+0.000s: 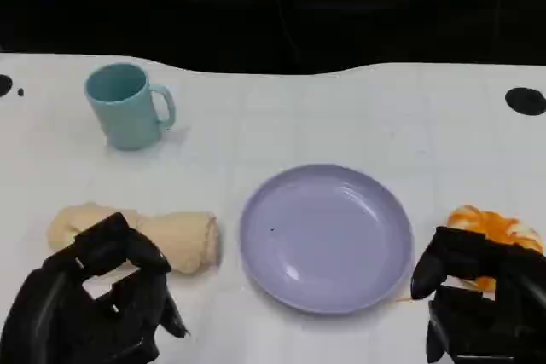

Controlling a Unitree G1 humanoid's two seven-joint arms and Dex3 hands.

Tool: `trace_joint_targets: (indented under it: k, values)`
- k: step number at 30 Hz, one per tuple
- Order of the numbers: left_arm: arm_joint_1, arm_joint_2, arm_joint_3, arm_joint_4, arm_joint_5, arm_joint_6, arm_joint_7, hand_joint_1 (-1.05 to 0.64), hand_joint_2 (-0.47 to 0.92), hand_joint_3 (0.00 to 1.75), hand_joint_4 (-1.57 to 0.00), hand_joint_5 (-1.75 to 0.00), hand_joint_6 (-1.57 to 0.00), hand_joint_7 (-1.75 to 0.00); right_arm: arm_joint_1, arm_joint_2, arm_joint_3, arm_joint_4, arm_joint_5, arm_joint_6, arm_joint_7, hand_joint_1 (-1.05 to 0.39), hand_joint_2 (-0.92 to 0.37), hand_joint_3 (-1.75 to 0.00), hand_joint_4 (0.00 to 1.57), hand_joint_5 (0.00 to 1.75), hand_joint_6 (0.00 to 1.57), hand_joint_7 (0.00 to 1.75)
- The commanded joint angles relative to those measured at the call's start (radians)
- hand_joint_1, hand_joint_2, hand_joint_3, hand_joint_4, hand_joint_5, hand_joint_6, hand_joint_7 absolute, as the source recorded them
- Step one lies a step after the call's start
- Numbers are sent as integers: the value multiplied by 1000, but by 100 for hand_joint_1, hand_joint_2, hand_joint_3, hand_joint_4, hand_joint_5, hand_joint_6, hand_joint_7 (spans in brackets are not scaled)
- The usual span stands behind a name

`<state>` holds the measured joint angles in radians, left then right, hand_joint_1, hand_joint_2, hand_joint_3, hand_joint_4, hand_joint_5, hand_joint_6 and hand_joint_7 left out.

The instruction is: Grasp the towel on the left side of the plate with the left hand and place it into the plate.

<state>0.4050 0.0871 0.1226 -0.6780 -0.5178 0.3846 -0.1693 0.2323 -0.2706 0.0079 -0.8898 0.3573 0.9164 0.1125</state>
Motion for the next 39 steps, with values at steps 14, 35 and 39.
trace_joint_targets:
  k: [14,35,39]
  values:
    - [-2,17,7,13,8,-20,-8,-11,55,114,-88,-163,-80,-147,0,-6,3,0,-20,-9,8,-3,-56,-126,73,175,57,166]
    - [-4,15,11,20,34,-45,5,-16,63,89,-78,-148,-86,-98,-3,0,10,-3,-29,0,7,-2,-56,-125,72,175,58,164]
    - [-7,7,10,8,64,-39,38,-16,59,90,-73,-140,-83,-88,-3,-2,13,-3,-31,-5,10,-3,-56,-124,71,175,58,163]
